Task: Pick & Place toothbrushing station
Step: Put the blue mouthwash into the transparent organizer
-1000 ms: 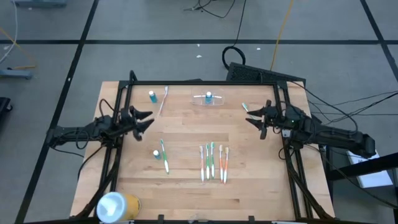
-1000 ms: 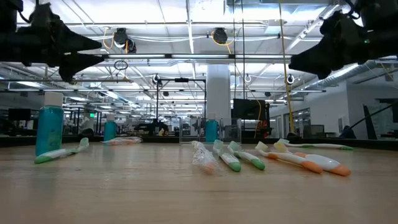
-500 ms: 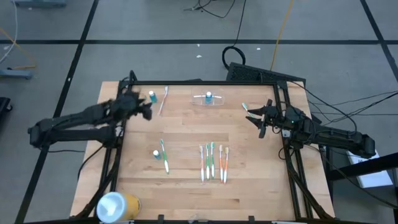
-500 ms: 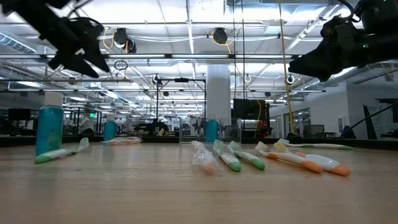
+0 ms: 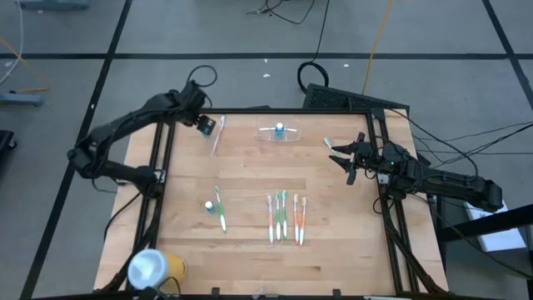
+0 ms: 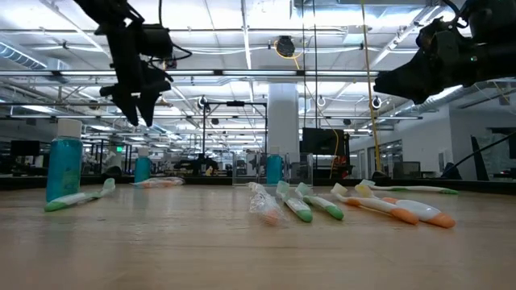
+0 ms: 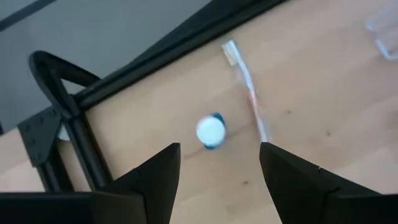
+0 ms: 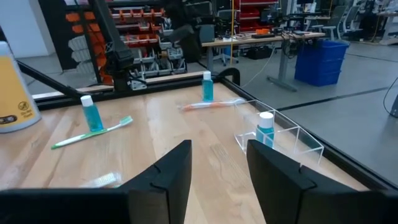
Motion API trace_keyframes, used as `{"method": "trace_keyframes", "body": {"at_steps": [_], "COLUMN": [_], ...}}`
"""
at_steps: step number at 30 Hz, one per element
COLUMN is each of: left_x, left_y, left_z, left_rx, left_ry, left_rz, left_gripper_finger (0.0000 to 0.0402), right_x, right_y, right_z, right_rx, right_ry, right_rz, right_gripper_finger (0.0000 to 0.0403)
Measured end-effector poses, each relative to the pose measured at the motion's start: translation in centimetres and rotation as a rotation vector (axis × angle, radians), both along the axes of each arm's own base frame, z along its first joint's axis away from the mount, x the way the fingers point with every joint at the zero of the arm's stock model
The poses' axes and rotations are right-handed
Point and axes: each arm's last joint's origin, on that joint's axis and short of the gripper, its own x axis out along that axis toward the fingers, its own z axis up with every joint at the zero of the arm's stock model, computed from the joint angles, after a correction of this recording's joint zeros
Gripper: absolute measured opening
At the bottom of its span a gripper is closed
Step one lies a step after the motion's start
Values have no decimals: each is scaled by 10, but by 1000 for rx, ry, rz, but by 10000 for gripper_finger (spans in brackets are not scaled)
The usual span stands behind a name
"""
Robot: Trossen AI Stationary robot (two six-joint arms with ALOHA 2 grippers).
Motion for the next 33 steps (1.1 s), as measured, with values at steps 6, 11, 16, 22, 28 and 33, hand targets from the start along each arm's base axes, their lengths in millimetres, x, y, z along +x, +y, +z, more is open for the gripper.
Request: {"method": "trace_keyframes", "body": {"at_steps": [6, 11, 16, 22, 28, 33], "left_x": [2, 3, 5, 19, 46, 61], "left_y": [8, 8, 4, -9, -12, 0], "left_z": [-2, -2, 4, 4, -11, -35], "left_rx": [-2, 8, -19, -107, -139, -140], "left_ry": [51, 39, -51, -147, -177, -131], "left_rz": [30, 30, -13, -103, -134, -57], "left_gripper_finger": [227, 227, 227, 227, 227, 227], "right_x": [0, 0, 0, 0, 0, 0], "right_y": [0, 0, 0, 0, 0, 0], "right_z": [0, -1, -3, -2, -2, -2], "right_rx": [8, 14, 20, 19, 19, 19], "right_ry": [-2, 6, 24, 21, 20, 20], "right_rz": [-1, 0, -1, -1, -2, -2], "right_gripper_finger": [146, 146, 146, 146, 146, 146]}}
